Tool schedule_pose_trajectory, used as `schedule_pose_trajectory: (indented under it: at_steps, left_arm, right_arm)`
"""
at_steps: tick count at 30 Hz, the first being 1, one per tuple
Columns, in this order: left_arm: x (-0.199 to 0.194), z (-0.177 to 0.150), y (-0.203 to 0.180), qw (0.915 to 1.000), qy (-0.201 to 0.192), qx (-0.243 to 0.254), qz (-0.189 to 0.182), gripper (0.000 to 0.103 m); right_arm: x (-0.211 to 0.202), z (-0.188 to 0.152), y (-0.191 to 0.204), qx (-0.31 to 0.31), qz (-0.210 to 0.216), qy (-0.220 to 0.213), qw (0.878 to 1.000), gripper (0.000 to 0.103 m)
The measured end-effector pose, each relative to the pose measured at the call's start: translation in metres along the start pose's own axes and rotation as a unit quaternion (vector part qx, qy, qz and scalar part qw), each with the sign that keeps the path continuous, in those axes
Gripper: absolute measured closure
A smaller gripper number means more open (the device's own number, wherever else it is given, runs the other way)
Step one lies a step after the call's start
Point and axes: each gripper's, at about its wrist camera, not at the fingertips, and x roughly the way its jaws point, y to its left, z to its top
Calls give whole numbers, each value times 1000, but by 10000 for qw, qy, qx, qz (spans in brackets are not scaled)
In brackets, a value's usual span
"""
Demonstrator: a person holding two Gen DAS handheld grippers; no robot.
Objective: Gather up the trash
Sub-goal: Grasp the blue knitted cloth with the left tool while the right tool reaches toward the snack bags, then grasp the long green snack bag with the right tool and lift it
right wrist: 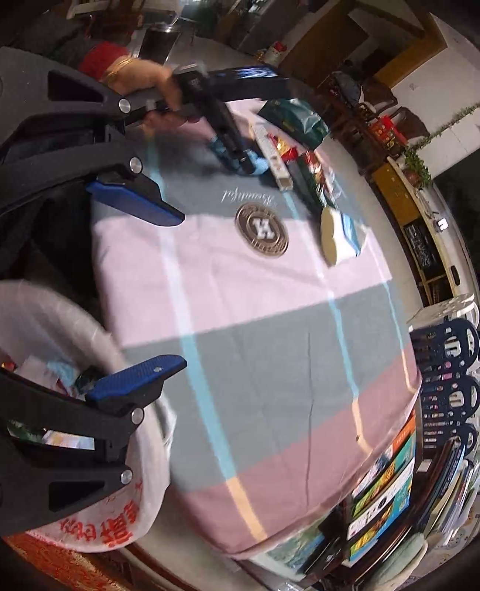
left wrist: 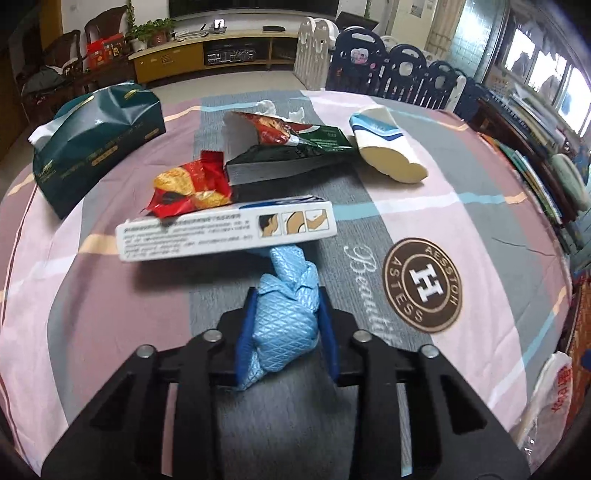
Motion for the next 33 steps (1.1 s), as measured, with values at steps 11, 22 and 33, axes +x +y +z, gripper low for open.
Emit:
schedule_pose_trajectory:
  at_steps: [11,22,33]
  left_arm:
    - [-137,-80,57,9863,-941,-1325,284,73]
    - [-125,-88,90,9795,-828,-1833,105,73]
    - [-120,-90,96,9767,-792,-1993,-25,72]
  right_arm:
    - [92,61,136,-1164,311,-16,9927,32]
    - [173,127,224,-2161,-955,-535,9702,34]
    - [174,108,221,-2576,-744,-315,9629,99]
